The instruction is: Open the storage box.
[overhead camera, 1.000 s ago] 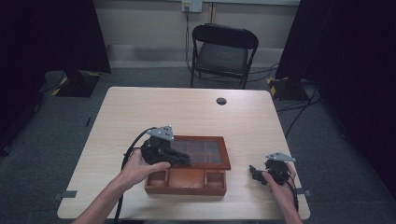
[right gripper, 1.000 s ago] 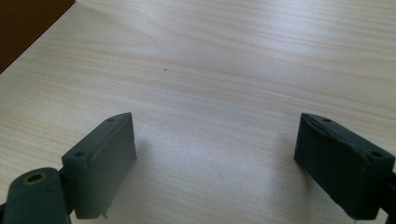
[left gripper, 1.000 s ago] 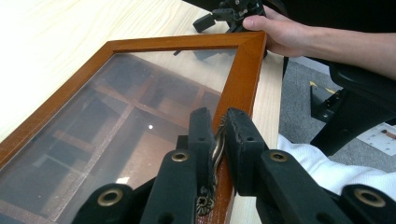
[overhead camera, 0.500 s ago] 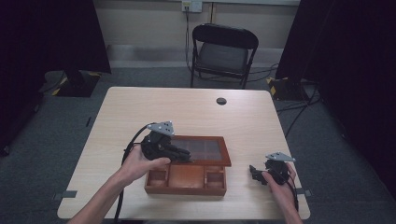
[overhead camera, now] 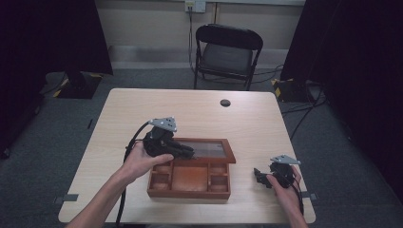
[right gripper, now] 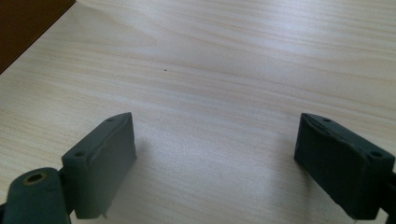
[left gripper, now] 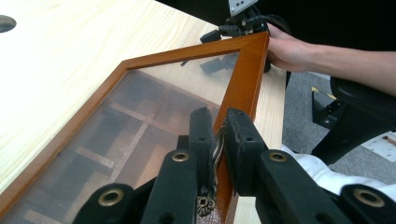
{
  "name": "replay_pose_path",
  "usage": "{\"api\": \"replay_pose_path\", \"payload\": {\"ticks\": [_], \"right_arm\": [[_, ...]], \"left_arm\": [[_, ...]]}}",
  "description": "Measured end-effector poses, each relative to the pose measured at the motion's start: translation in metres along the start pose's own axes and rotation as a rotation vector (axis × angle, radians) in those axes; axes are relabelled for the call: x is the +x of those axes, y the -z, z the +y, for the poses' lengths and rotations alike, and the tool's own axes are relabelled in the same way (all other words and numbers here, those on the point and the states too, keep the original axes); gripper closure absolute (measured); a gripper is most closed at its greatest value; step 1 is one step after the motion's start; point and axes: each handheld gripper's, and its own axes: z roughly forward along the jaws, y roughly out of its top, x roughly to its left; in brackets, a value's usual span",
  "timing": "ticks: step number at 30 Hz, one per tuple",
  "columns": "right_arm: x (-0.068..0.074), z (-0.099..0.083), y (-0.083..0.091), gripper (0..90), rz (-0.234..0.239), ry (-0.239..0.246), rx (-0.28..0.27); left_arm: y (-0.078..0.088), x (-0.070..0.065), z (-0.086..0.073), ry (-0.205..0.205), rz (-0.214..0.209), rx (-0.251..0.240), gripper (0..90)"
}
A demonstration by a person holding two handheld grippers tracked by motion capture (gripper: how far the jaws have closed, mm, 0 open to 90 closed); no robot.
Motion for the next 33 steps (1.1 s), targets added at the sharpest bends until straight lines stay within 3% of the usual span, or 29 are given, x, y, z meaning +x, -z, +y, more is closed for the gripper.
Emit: {"api": "replay_pose_path", "payload": {"ticks": [3, 33], "right_arm": [[0.000, 0.000, 0.000, 11.4, 0.000, 0.000, 0.000], [0.000, 0.000, 0.000, 11.4, 0.000, 0.000, 0.000]], "left_arm": [[0.001, -0.001, 0.004, -0.006, 0.019, 0.004, 81.5], [0.006, 0.007, 0.016, 0.005, 0.017, -0.001, 81.7]]}}
